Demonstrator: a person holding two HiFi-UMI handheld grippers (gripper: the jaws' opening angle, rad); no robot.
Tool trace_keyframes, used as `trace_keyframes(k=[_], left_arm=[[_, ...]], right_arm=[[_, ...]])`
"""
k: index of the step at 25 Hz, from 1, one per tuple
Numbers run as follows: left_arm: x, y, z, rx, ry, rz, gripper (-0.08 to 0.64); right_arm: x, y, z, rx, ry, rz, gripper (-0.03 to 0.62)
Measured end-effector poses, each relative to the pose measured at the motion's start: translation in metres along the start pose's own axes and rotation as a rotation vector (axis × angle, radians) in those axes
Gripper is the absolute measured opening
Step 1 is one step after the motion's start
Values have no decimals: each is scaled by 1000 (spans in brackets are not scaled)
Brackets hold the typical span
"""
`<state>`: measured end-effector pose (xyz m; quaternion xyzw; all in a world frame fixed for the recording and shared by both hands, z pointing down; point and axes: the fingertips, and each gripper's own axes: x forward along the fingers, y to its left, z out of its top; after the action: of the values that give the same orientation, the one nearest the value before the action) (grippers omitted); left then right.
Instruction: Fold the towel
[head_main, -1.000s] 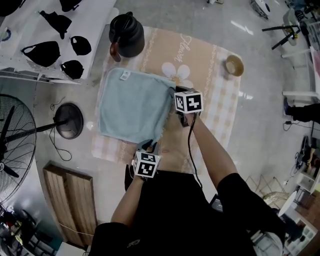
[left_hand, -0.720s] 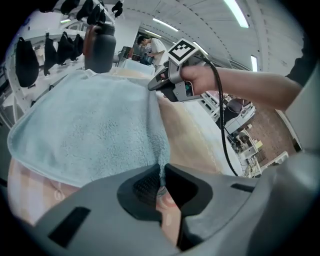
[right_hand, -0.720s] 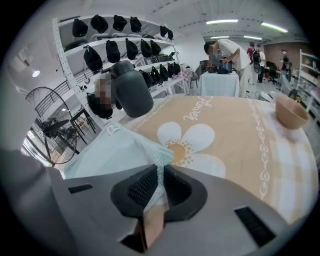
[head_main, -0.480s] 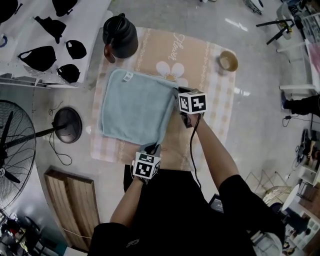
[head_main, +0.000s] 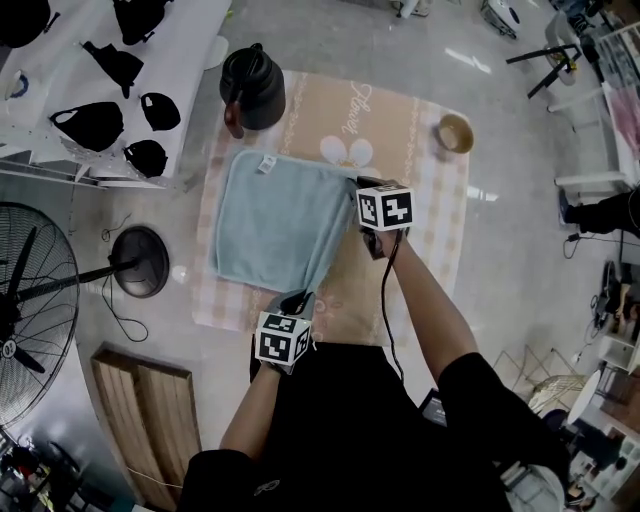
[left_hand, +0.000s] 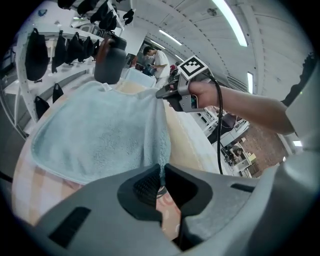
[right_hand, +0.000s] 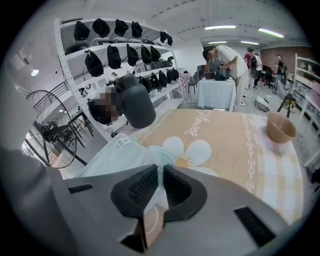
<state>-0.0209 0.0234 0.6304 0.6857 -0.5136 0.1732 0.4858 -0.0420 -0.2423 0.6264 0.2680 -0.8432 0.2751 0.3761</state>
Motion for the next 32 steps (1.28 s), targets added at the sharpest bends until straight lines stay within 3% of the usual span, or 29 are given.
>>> trace_keyframes(k=[15, 32], left_arm=[[-74, 92, 25, -72, -112, 33, 28], [-125, 190, 34, -122, -128, 40, 28]], right_arm=[[30, 95, 64, -54, -23, -17, 34], [90, 177, 98, -43, -20, -47, 34]])
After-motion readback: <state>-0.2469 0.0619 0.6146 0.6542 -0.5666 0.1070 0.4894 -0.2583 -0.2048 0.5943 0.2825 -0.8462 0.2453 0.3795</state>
